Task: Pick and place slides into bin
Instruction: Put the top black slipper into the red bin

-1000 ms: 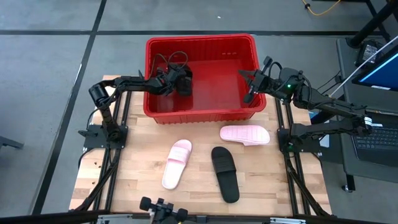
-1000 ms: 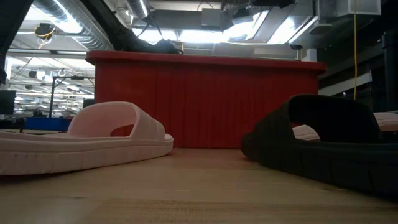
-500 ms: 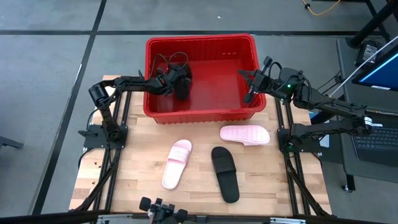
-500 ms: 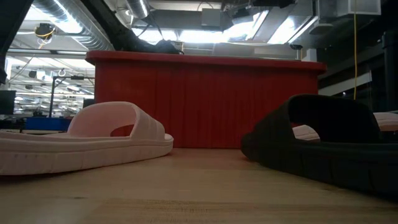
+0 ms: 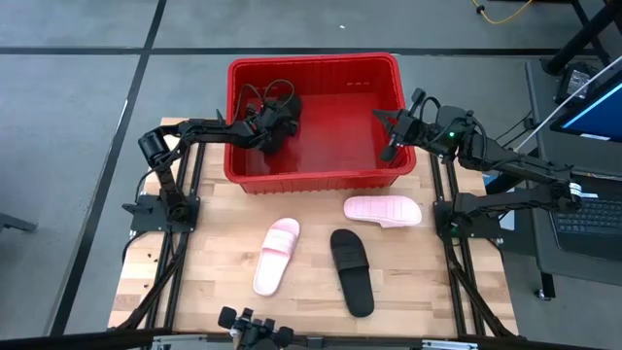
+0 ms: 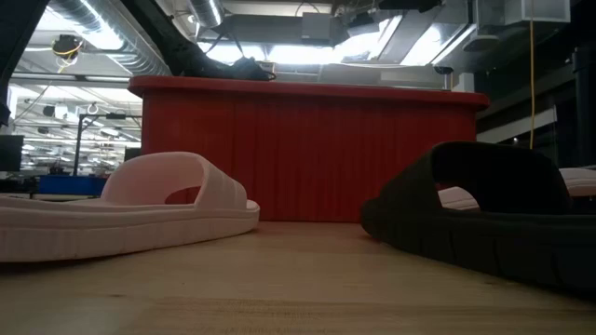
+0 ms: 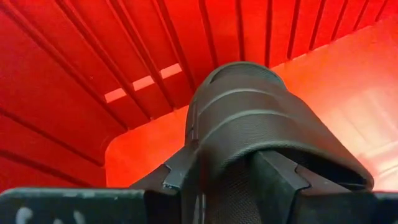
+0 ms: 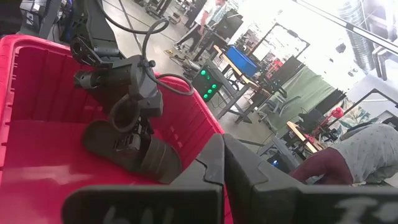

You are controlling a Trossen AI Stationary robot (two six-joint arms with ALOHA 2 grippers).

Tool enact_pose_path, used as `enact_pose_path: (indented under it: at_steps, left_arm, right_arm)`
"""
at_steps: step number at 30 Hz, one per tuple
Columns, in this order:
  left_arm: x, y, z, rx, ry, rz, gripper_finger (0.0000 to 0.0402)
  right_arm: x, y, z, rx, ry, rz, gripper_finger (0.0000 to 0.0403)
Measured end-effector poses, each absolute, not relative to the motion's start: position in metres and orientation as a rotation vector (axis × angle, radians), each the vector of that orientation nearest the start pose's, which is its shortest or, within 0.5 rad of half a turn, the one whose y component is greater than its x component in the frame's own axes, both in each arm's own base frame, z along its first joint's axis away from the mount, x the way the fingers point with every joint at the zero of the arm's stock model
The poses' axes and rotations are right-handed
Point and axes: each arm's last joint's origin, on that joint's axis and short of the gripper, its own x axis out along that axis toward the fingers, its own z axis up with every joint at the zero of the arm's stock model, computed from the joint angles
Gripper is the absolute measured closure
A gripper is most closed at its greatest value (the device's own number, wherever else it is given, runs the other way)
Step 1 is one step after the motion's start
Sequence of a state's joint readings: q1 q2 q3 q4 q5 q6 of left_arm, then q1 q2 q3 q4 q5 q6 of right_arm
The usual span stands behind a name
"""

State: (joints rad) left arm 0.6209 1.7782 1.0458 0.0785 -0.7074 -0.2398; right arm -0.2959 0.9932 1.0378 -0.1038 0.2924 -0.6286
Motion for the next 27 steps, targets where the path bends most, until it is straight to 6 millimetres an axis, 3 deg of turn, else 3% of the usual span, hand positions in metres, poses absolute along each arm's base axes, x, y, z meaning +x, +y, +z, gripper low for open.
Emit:
enact_pose_path:
  at_steps: [10, 19, 27]
  left_arm:
    - [0.294, 0.222, 0.188, -0.150, 0.554, 1.328, 0.0259]
    - [0.295, 0.226, 0.209, -0.075, 0.803, 1.293, 0.0248]
    - [0.292, 0.225, 0.209, -0.036, 0.903, 1.273, 0.0247]
  right_arm:
    - [0.202, -0.070, 0.390, -0.610, 0.243, -0.549, 0.0397]
    - [0.202, -0.070, 0.390, -0.611, 0.237, -0.530, 0.0397]
    - [0.202, -0.069, 0.388, -0.611, 0.241, -0.488, 0.0397]
